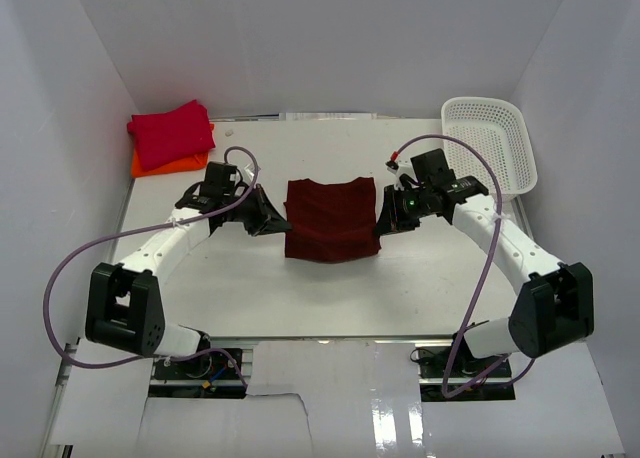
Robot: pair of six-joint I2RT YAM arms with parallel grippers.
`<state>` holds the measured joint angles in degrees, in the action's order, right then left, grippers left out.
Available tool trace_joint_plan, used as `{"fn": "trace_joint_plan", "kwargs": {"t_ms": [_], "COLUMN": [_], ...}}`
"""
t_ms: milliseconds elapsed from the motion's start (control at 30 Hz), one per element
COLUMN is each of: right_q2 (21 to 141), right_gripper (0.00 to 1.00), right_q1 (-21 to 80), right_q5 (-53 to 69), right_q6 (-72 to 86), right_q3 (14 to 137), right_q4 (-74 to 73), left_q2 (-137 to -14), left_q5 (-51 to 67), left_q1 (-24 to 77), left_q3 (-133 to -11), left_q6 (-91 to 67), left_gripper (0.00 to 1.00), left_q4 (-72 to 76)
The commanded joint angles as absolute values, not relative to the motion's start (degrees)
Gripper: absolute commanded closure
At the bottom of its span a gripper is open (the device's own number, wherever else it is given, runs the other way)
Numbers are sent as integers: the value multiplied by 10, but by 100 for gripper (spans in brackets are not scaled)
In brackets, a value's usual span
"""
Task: Fold and stack the t-shirts
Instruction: Fold the long partially folded tshirt into a neat square
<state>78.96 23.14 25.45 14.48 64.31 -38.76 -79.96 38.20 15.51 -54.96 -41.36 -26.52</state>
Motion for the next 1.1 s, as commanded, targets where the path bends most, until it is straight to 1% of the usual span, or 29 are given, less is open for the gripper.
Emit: {"fn": "trace_joint_plan", "kwargs": {"t_ms": [0, 333, 633, 1067], "right_q2": [805, 874, 929, 969], "right_gripper": [92, 92, 92, 92], "right_q1": [222, 205, 189, 171], "right_q5": [258, 270, 262, 267], "right_q6": [124, 108, 101, 101], "right_q3": [682, 732, 766, 825], "right_q4": [-378, -369, -357, -360], "left_q2": [-809, -870, -909, -955], "left_q5": [397, 400, 387, 381], "left_q1": [143, 135, 134, 134], "left_q3": [-585, -654, -669, -714], "left_q6": [-405, -406, -422, -428], "left_gripper": [100, 100, 100, 100], "left_q4": [-239, -236, -204, -199]}}
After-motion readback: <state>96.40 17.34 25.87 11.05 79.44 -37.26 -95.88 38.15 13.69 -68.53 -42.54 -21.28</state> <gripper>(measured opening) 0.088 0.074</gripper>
